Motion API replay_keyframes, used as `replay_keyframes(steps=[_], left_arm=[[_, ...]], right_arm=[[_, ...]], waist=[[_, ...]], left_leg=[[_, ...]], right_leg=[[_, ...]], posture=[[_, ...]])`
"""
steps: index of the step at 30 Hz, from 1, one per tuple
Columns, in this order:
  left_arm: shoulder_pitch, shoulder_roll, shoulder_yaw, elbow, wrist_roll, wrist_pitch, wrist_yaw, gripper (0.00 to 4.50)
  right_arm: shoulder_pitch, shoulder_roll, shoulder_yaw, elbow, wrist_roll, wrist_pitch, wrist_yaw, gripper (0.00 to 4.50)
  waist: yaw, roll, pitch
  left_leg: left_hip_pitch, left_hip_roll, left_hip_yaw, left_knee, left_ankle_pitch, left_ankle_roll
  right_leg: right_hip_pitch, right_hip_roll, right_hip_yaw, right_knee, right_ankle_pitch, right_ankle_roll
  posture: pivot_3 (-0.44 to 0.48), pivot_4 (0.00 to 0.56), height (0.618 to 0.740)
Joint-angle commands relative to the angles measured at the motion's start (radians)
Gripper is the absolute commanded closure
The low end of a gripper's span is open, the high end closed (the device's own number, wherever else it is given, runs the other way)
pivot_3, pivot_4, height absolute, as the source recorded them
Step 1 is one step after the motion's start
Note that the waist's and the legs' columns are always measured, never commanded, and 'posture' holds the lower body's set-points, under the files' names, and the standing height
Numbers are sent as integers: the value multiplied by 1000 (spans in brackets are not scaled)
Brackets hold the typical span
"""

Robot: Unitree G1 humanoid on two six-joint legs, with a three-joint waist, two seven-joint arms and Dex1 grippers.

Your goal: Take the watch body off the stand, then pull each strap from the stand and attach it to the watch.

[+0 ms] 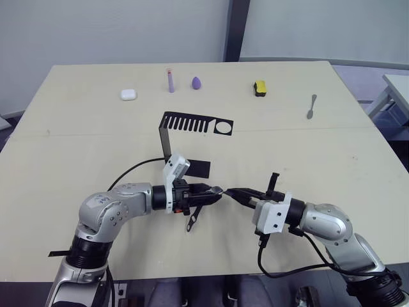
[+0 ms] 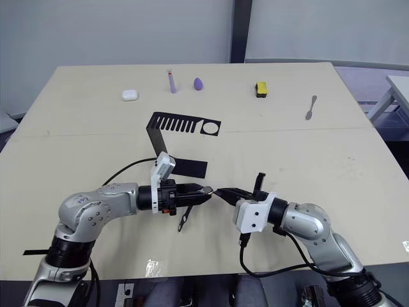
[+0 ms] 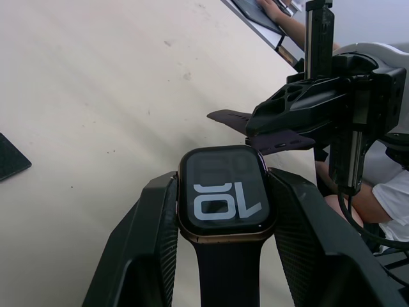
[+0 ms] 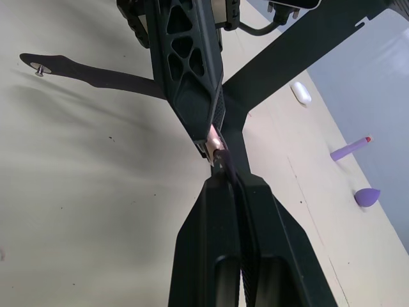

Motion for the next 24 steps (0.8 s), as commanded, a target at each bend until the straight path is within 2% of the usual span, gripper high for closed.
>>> replay_keyframes(steps=[1,24], left_arm=[[-11,-12,-3,-34,-9,-3,-5,2893],[-8,-3,-5,-33,-2,-4,-15,2893]], right_arm=[[-12,13,13,-31,10,-5,8,4500],[-4,17,19,-30,5,9,7,4500]], waist=[[0,0,0],[0,0,0]], left_leg=[[0,0,0,0,0,0],[0,0,0,0,0,0]], right_leg=[[0,0,0,0,0,0],[0,0,0,0,0,0]], posture=[[0,150,740],[0,150,740]])
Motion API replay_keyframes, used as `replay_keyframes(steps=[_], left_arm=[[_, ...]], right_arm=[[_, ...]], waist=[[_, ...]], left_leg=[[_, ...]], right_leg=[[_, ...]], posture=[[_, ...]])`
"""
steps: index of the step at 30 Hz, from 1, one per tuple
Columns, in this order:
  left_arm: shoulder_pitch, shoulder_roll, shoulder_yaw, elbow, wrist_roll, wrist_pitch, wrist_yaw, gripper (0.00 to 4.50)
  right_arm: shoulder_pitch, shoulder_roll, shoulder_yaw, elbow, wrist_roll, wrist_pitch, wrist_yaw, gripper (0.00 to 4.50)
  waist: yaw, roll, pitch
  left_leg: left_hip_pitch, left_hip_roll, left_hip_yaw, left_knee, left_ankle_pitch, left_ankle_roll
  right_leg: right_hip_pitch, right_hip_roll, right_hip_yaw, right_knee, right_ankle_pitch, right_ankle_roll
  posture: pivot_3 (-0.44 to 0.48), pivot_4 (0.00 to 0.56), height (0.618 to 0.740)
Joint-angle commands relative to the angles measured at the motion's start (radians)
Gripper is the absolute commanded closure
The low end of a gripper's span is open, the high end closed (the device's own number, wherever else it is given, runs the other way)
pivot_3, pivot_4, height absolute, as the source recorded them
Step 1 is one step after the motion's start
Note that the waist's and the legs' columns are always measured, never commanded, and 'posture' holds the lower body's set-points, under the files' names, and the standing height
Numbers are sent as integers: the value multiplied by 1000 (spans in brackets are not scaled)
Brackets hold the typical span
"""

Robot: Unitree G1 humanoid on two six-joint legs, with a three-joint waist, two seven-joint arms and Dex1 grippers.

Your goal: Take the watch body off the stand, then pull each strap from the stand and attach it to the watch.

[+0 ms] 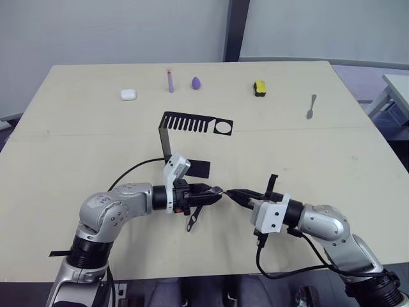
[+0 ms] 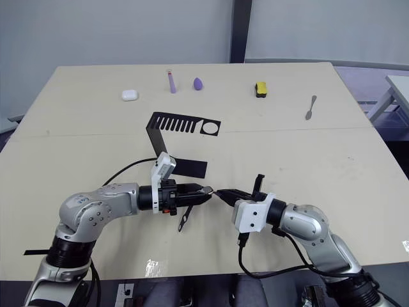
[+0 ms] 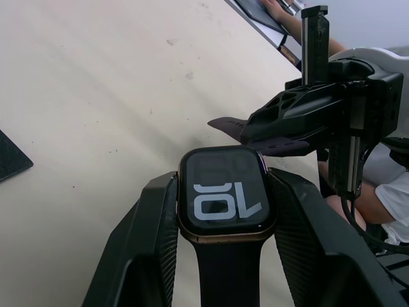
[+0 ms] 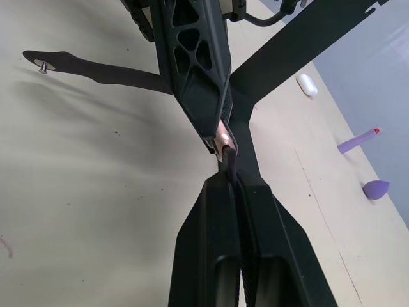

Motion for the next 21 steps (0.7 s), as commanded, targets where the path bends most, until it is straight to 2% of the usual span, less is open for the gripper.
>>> replay_keyframes(steps=[1,21], left_arm=[[-9,-2,-4,-32,-9,-4,-15,2893],[-27,-11,-2,-32,-7,21,9,2893]], right_arm=[[-10,12,9,-29,12,-11,5,4500],[-34,25,23,3,-6,-22,0,4500]], waist=[[0,0,0],[0,0,0]], left_leg=[[0,0,0,0,0,0],[0,0,0,0,0,0]], right_leg=[[0,0,0,0,0,0],[0,0,0,0,0,0]], posture=[[0,150,740],[0,150,740]])
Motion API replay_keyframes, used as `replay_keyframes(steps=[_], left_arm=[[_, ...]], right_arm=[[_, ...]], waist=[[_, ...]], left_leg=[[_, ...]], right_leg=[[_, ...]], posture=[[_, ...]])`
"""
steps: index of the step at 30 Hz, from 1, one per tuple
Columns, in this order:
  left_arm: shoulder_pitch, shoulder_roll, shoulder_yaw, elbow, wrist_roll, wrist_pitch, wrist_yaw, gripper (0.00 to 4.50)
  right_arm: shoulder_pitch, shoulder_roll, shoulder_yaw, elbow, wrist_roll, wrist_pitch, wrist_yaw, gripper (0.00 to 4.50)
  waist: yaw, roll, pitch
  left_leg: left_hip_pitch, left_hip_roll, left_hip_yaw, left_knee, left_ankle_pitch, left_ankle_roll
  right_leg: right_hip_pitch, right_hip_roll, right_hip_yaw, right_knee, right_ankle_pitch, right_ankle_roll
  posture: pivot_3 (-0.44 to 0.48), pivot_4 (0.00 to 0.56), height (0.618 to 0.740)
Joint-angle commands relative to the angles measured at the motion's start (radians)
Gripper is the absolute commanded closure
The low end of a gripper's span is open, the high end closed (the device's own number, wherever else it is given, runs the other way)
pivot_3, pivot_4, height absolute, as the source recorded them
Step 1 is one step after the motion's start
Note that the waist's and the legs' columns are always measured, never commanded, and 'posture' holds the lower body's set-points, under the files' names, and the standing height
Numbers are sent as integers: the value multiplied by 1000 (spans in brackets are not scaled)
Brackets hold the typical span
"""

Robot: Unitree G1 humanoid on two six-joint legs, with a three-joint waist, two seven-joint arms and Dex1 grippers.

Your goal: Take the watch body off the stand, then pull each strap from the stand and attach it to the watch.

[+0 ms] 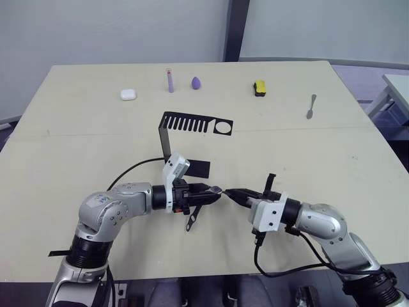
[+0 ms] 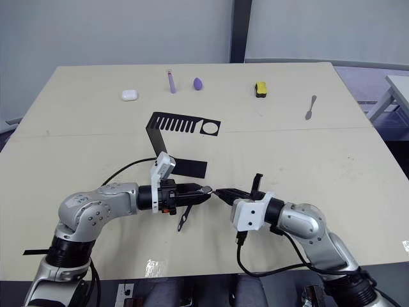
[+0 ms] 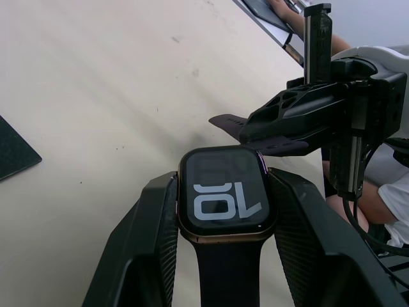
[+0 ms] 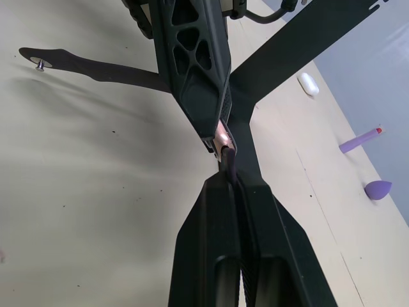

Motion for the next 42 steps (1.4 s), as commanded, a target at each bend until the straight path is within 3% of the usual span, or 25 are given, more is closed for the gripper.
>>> replay_keyframes(steps=[1,42], left_arm=[[-24,-13,-8,-31,-9,0,-6,2893],[-36,-36,-24,-39,7,10,7,2893]], right_arm=[[-14,11,5,-23,5,-23,0,4500],[-48,43,28,-6,-30,27,8,4500]], waist=[[0,0,0],[0,0,0]], left_leg=[[0,0,0,0,0,0],[0,0,0,0,0,0]], right_leg=[[0,0,0,0,0,0],[0,0,0,0,0,0]], posture=[[0,150,740],[0,150,740]])
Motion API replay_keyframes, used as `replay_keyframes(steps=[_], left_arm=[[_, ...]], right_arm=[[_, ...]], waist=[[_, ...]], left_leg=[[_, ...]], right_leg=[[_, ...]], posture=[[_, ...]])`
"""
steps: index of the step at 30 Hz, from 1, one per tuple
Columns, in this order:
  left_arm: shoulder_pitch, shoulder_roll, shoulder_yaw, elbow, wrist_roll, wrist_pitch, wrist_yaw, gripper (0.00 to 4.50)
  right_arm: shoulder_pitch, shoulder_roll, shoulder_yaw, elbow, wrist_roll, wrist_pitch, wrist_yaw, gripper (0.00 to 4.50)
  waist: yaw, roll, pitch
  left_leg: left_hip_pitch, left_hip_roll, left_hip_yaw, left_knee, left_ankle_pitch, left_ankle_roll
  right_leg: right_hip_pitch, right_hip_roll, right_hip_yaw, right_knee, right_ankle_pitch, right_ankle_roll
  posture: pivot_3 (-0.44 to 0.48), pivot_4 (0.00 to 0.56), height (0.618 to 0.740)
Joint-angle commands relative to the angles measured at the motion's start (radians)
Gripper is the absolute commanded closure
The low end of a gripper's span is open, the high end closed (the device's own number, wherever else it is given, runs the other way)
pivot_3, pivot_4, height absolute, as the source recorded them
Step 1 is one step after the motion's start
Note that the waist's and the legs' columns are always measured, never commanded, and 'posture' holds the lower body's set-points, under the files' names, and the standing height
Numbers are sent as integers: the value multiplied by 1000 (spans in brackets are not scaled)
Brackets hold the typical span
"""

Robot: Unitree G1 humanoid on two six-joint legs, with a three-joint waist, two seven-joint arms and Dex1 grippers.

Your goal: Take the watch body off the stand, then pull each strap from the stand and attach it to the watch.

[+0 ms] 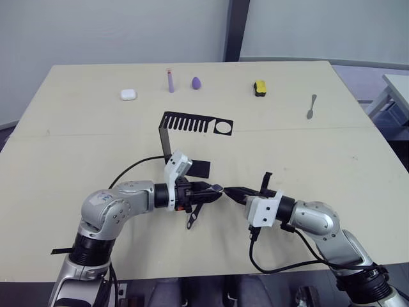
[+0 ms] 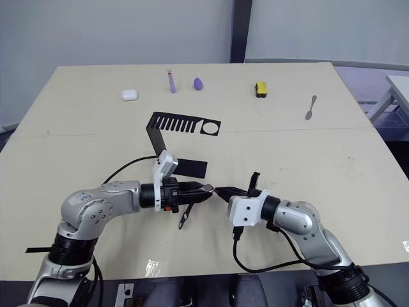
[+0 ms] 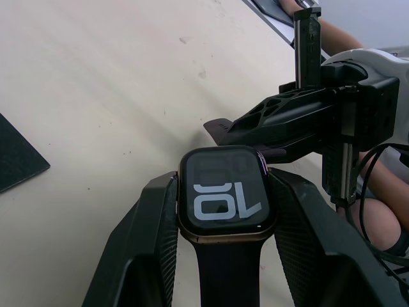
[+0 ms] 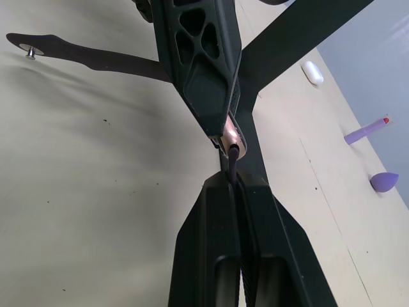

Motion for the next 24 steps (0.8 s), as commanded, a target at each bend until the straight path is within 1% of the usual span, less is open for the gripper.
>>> replay_keyframes(steps=[1,24], left_arm=[[-16,-17,-18,-39,-14,0,-12,2893],[-19,-20,-34,-47,3,-3,-12,2893]], right_arm=[[-17,13,17,-37,9,0,8,4500],[-27,31,32,-40,5,35,11,4500]], waist=[[0,0,0],[0,0,0]], left_leg=[[0,0,0,0,0,0],[0,0,0,0,0,0]], right_leg=[[0,0,0,0,0,0],[0,0,0,0,0,0]], posture=[[0,150,740],[0,150,740]])
